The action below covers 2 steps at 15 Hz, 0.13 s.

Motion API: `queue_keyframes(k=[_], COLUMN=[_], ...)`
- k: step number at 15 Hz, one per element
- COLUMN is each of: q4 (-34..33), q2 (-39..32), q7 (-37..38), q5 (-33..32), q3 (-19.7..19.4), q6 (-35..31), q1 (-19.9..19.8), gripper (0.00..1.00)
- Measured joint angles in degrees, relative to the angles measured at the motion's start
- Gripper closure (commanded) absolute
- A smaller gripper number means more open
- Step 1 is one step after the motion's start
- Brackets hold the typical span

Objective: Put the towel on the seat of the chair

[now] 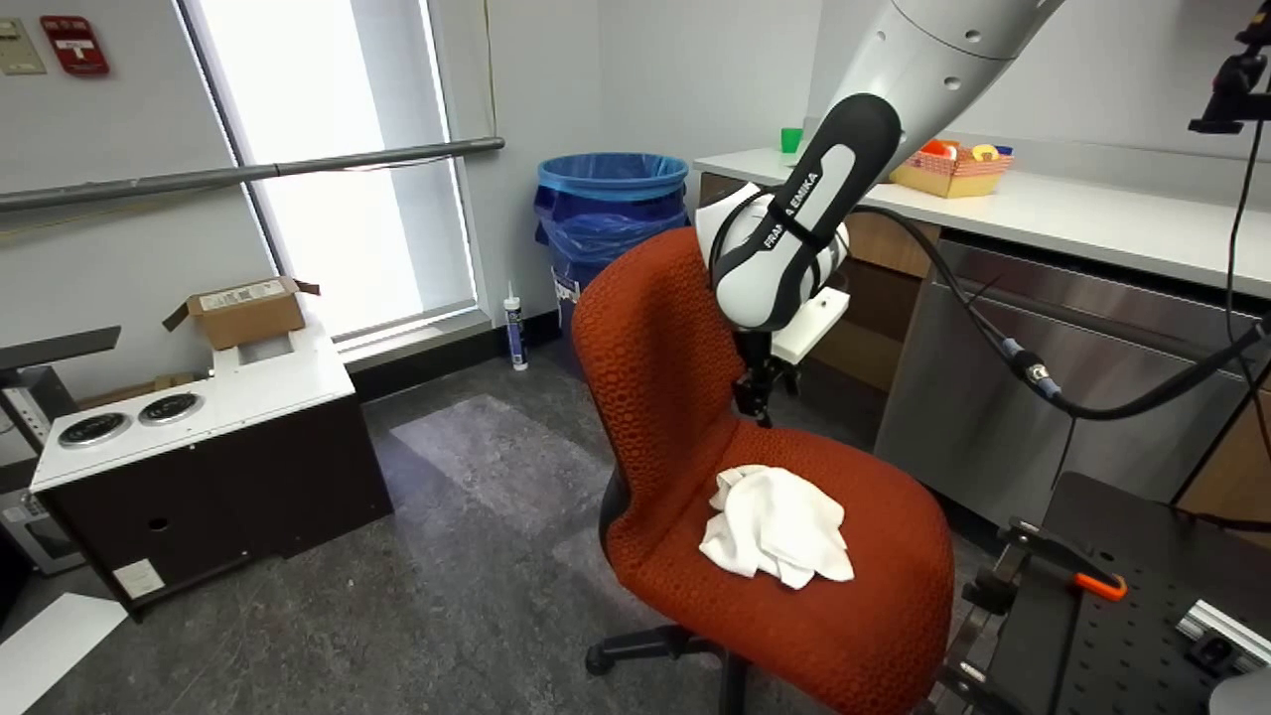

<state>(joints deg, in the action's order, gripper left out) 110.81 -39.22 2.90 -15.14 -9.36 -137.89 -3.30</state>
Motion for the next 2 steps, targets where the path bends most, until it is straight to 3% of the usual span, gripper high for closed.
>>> queue_keyframes(k=[2], q4=[0.0], q2=[0.1], q7=[0.1], q5=[0.0], q3=[0.0], q6=[0.0], q1=[0.0], gripper=[0.0])
